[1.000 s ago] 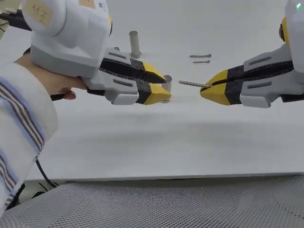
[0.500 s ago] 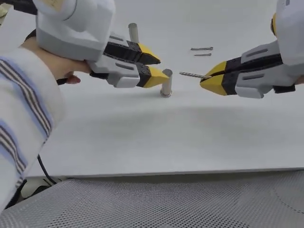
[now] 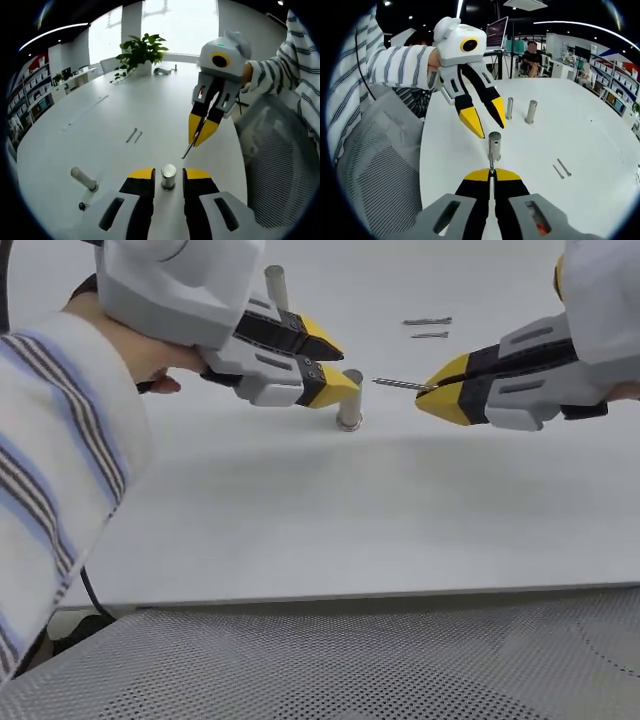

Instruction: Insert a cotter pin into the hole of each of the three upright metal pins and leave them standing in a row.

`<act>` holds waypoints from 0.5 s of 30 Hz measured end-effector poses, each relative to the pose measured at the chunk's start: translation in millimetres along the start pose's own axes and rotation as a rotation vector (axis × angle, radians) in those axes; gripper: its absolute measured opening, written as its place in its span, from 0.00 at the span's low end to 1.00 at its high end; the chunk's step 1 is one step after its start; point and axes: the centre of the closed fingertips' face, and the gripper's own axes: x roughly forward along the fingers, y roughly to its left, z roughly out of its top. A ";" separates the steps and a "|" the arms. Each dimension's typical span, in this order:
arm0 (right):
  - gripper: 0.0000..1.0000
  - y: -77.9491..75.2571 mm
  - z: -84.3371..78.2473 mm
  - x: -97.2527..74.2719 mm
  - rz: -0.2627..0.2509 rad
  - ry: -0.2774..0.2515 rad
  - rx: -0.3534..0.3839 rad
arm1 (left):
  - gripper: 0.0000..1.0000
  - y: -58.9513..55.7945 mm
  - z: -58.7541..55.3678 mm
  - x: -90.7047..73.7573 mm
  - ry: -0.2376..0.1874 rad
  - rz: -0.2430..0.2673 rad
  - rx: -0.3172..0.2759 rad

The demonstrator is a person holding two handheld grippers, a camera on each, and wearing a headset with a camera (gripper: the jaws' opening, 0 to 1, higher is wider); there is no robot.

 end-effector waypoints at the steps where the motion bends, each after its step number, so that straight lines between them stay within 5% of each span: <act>1: 0.00 -1.4 -0.8 1.1 0.000 0.002 0.000 | 0.19 0.4 -0.5 0.9 0.003 -0.002 0.002; 15: 0.00 -10.4 -5.5 10.6 -0.003 0.020 -0.011 | 0.13 3.4 -5.1 7.7 0.025 -0.017 0.040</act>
